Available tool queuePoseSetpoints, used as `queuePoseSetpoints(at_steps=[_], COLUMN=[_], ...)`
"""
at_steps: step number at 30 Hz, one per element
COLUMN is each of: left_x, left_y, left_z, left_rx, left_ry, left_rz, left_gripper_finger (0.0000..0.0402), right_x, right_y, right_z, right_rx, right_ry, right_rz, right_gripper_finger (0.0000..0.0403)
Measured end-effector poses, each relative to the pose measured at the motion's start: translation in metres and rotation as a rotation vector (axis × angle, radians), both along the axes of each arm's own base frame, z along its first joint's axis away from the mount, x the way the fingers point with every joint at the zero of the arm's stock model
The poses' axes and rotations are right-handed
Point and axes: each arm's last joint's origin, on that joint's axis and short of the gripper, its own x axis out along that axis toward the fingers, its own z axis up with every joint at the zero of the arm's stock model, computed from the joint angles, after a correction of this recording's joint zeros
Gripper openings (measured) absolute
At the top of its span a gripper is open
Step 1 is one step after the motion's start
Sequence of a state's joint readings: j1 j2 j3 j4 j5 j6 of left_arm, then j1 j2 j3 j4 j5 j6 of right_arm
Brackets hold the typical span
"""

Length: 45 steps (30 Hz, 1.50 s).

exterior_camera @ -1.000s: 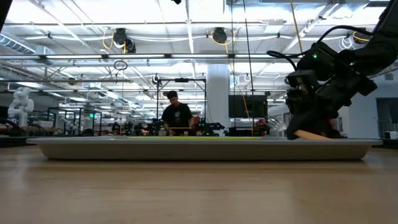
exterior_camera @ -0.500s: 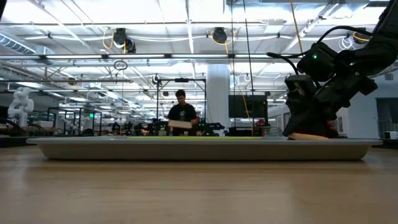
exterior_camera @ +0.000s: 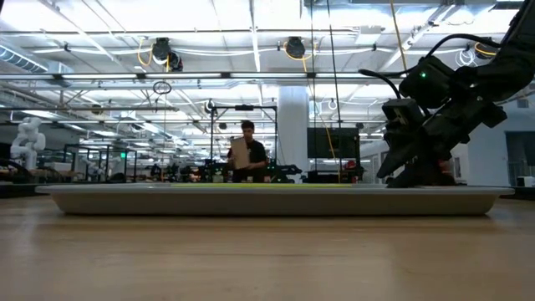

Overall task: Pick and place plate/cup/fork/spoon on tray
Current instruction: Put the light orange fork on the gray serving tray to the right of the yellow spoon

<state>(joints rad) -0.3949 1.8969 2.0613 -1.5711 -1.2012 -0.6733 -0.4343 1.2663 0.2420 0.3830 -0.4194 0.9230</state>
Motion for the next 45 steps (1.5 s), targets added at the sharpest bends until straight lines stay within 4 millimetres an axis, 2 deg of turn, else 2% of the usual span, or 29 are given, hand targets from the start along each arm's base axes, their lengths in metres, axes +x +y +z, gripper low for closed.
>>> queuePoseSetpoints(at_steps=[7, 12, 16, 20, 24, 27, 30, 33, 40, 45], left_x=[-0.001, 0.000, 0.001, 0.002, 0.003, 0.004, 0.008, 0.013, 0.024, 0.028], left_y=[-0.005, -0.005, -0.001, 0.005, 0.008, 0.009, 0.012, 0.015, 0.026, 0.031], left_z=[-0.002, -0.019, -0.031, -0.039, -0.037, -0.036, -0.036, -0.036, -0.041, -0.050], left_rx=[-0.026, -0.020, -0.023, -0.009, 0.019, 0.045, 0.043, 0.023, -0.119, -0.112], left_ry=[-0.002, 0.026, 0.017, -0.015, -0.079, -0.121, -0.155, -0.168, -0.108, -0.085], left_rz=[-0.011, 0.006, 0.044, 0.084, 0.107, 0.116, 0.128, 0.132, 0.128, 0.131], left_gripper_finger=[0.0120, 0.0120, 0.0120, 0.0120, 0.0120, 0.0120, 0.0120, 0.0120, 0.0120, 0.0120], right_x=[0.005, 0.012, 0.013, 0.013, 0.019, 0.028, 0.035, 0.042, 0.055, 0.064], right_y=[-0.001, 0.005, 0.013, 0.023, 0.030, 0.032, 0.031, 0.030, 0.032, 0.040], right_z=[0.007, 0.024, 0.033, 0.038, 0.057, 0.076, 0.087, 0.083, 0.052, 0.041], right_rx=[-0.066, -0.326, -0.532, -0.783, -1.038, -1.105, -1.092, -1.066, -1.023, -1.034], right_ry=[-0.098, -0.295, -0.356, -0.224, -0.011, 0.039, 0.055, 0.123, 0.253, 0.252], right_rz=[0.067, 0.290, 0.500, 0.718, 0.848, 0.855, 0.869, 0.898, 0.987, 1.021], right_gripper_finger=[0.0121, 0.0121, 0.0121, 0.0121, 0.0121, 0.0121, 0.0121, 0.0121, 0.0121, 0.0121])
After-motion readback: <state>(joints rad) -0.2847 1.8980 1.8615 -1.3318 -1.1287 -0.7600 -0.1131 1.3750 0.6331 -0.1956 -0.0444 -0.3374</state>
